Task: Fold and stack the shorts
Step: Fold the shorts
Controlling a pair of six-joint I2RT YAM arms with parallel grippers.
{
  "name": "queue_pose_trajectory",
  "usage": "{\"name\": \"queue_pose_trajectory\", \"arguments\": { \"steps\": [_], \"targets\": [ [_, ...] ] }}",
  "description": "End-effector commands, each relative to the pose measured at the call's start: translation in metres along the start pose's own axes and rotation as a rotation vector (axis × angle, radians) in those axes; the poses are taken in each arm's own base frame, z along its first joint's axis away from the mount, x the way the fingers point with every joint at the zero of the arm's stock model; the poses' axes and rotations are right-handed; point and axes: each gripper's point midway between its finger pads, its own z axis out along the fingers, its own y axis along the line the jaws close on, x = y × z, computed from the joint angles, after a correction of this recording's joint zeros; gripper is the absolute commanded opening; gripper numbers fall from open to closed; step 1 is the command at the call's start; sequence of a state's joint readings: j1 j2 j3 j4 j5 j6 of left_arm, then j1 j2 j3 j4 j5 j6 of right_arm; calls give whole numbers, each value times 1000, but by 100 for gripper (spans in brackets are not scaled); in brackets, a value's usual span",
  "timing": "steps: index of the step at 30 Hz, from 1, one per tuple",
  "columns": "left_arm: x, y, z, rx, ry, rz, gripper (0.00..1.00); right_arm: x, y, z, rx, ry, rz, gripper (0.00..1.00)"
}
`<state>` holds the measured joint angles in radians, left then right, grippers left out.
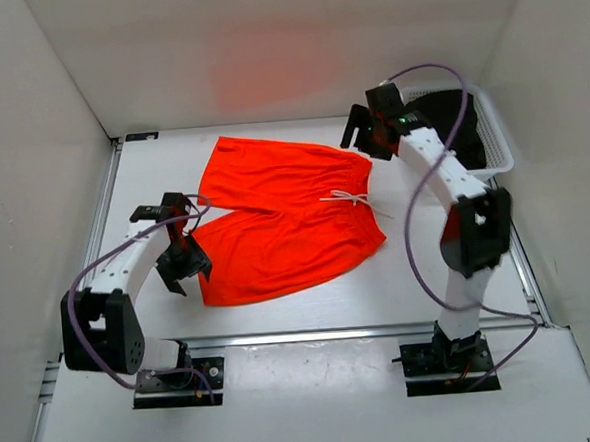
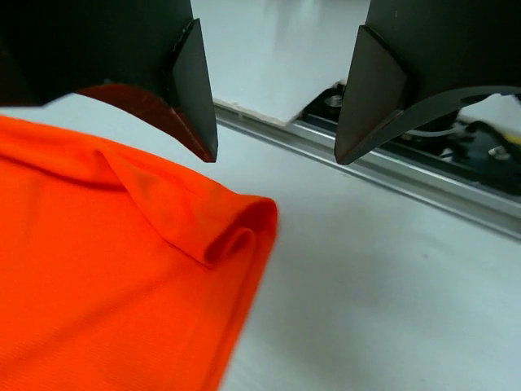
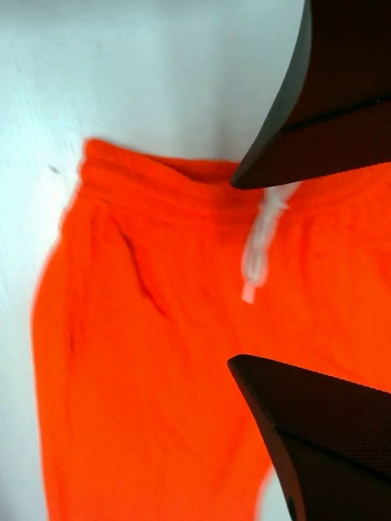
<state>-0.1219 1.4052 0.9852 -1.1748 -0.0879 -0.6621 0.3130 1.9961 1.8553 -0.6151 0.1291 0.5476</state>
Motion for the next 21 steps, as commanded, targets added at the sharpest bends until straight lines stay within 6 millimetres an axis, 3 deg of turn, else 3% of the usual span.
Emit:
{"name": "queue_pose_trajectory", "arguments": {
  "steps": [1, 3, 5, 6, 9, 12, 13, 14, 18, 19, 21],
  "targets": [
    [3, -20, -14, 128, -67, -80, 71, 21, 2, -58, -77, -42, 42, 84],
    [7, -26, -7, 154, -56, -82, 71, 38, -5, -80, -106, -37, 63, 82],
    [12, -31, 6, 150, -19, -81, 66, 62, -18, -84, -95, 2, 61, 81],
    [9, -38, 9, 159, -26, -86, 64, 87, -33, -81, -60, 54, 59, 81],
    [18, -47, 26, 122, 17, -58, 64, 102, -53, -103, -45, 65, 75, 81],
    [21, -52, 34, 78, 10, -41, 63, 131, -82, -110, -17, 110, 85, 81],
    [20, -54, 37, 71, 3, -41, 62, 126, -83, -114, -21, 92, 92, 81],
    [21, -53, 40, 60, 12, -40, 60, 141, -93, -114, -7, 127, 90, 81],
    [24, -55, 42, 47, 12, -30, 29, 151, -111, -126, 9, 124, 111, 81],
    [26, -53, 44, 40, 18, -40, 10, 148, -113, -128, 9, 111, 110, 81],
    [28, -54, 37, 59, 3, -31, 10, 152, -119, -131, 23, 122, 118, 81]
  ]
}}
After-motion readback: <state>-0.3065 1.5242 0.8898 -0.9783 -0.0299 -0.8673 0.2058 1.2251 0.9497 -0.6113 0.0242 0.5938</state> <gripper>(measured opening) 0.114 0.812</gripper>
